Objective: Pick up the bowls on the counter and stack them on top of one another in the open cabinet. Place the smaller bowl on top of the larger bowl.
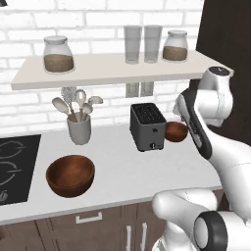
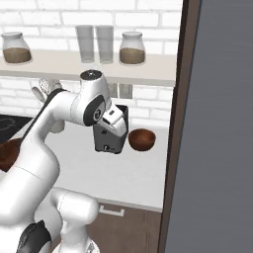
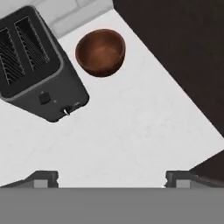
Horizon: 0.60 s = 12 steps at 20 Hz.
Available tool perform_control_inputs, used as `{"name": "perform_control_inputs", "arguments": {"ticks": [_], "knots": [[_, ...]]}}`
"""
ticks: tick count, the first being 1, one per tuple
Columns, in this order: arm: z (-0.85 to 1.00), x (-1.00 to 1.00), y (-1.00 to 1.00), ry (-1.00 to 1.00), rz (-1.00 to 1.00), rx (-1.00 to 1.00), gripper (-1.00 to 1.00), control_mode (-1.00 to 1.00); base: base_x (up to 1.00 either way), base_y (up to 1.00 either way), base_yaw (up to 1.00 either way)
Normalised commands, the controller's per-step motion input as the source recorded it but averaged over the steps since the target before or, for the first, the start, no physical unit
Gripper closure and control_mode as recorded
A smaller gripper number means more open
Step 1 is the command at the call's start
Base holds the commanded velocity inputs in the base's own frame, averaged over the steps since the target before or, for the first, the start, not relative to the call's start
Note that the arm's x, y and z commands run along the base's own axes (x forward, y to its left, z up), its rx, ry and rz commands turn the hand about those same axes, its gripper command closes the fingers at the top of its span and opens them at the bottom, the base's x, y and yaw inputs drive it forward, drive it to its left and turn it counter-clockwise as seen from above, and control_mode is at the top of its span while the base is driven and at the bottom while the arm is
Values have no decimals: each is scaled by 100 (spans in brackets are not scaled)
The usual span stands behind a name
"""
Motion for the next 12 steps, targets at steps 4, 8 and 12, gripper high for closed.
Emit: {"name": "perform_control_inputs", "arguments": {"ticks": [4,8,12], "knots": [[-33,11,-61,-3,-70,12,-100,-100,0,0,0],[-51,31,-65,0,-68,14,-100,-100,0,0,0],[-51,43,-33,0,-44,20,-100,-100,0,0,0]]}}
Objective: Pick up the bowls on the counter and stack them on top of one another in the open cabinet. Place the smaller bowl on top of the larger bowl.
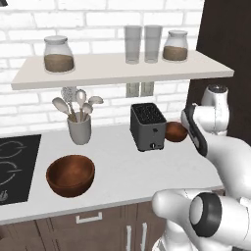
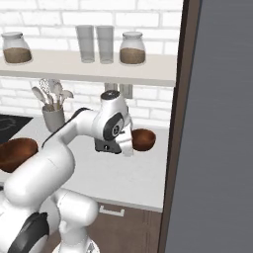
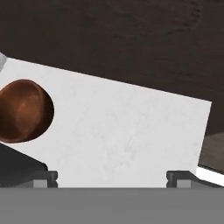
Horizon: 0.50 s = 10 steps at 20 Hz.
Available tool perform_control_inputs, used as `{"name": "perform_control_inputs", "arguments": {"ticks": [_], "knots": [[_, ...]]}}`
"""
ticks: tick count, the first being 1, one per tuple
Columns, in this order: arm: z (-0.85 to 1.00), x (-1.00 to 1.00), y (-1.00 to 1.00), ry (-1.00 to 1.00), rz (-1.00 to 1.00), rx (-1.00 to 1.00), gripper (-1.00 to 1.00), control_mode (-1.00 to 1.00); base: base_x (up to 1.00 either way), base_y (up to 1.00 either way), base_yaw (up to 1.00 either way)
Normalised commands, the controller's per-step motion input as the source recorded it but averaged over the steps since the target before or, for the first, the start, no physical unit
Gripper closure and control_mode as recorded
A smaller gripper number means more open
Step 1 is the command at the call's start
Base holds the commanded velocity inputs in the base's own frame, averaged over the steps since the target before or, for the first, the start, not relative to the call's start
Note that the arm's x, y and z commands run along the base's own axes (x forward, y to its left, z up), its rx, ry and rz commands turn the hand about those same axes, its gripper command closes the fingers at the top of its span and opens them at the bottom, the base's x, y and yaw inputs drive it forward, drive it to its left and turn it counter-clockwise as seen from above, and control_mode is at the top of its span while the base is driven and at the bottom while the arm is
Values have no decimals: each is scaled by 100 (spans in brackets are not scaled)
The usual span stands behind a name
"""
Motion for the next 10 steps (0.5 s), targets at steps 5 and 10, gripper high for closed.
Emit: {"name": "perform_control_inputs", "arguments": {"ticks": [5,10], "knots": [[-24,46,-8,0,-1,21,-100,-100,0,0,0],[-17,25,-21,0,0,20,-100,-100,0,0,0]]}}
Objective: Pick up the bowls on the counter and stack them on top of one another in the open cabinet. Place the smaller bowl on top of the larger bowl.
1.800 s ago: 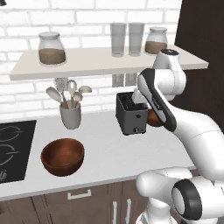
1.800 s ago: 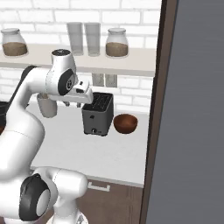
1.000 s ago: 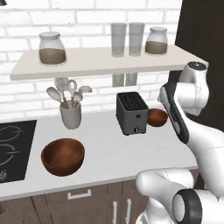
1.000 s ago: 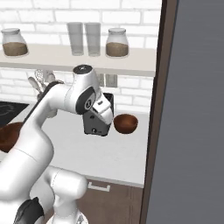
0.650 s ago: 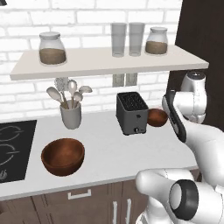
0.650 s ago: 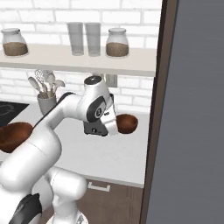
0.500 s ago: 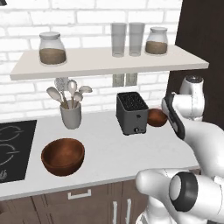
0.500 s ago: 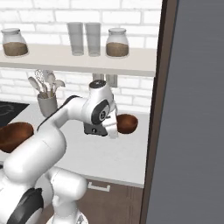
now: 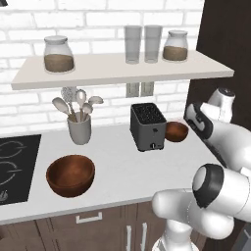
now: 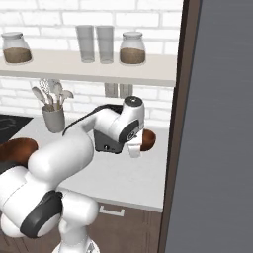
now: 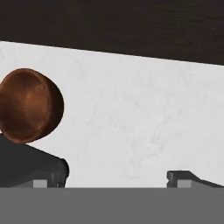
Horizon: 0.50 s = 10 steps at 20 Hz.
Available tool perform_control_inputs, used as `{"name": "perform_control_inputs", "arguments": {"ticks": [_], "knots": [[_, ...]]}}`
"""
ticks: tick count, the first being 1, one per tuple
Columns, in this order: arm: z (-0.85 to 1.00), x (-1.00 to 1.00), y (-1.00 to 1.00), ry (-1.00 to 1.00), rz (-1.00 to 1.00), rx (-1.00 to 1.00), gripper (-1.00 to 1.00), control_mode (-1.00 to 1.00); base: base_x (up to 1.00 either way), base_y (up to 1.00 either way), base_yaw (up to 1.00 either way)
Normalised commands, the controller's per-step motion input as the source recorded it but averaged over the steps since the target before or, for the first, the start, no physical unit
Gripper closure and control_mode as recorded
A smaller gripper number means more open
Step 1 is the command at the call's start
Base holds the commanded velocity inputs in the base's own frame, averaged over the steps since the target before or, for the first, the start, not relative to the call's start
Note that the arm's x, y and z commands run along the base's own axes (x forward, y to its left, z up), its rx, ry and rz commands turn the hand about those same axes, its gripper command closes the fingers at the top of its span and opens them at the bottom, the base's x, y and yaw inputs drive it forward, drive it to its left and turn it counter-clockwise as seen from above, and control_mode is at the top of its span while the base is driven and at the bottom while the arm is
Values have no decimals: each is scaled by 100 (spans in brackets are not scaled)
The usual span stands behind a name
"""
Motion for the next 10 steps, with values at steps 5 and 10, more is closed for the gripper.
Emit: {"name": "perform_control_inputs", "arguments": {"ticks": [5,10], "knots": [[-17,22,0,-8,0,-1,-100,-100,0,0,0],[-10,4,0,-2,0,0,-100,-100,0,0,0]]}}
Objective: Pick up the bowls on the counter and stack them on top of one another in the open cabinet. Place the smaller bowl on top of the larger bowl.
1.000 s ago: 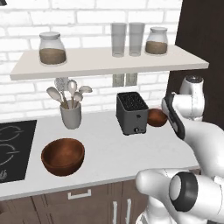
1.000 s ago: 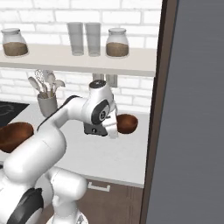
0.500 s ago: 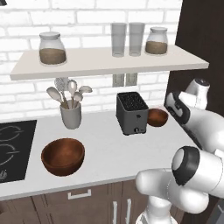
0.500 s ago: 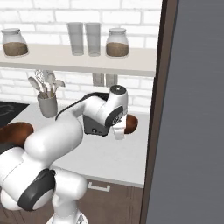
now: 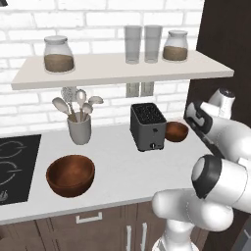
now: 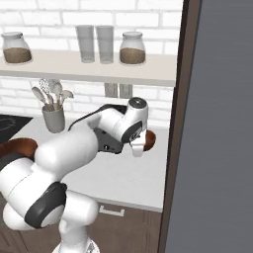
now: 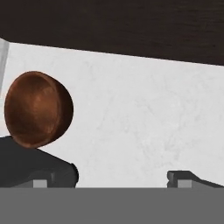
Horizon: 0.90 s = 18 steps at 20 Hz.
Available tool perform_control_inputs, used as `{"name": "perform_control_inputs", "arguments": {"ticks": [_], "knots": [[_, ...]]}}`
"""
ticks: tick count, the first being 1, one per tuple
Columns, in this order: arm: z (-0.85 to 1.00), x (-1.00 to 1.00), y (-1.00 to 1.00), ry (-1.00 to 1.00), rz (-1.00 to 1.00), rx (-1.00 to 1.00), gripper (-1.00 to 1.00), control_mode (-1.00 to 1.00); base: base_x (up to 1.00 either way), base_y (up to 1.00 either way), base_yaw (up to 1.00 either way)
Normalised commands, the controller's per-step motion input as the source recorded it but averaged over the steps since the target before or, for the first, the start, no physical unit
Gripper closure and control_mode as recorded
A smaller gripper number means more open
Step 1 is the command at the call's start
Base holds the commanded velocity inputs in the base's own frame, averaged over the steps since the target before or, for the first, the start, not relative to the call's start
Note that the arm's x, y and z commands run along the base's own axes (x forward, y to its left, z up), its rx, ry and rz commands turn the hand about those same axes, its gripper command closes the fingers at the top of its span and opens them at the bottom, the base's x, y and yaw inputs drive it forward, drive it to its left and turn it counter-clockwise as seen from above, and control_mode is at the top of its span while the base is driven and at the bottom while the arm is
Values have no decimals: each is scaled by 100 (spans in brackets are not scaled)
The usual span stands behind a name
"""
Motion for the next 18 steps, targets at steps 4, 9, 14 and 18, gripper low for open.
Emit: {"name": "perform_control_inputs", "arguments": {"ticks": [4,9,14,18], "knots": [[-30,19,0,0,0,0,-100,-100,0,0,0],[-30,39,0,0,0,0,-100,-100,0,0,0],[-28,41,0,-7,0,1,-100,-100,0,0,0],[-32,40,0,-7,0,7,-100,-100,0,0,0]]}}
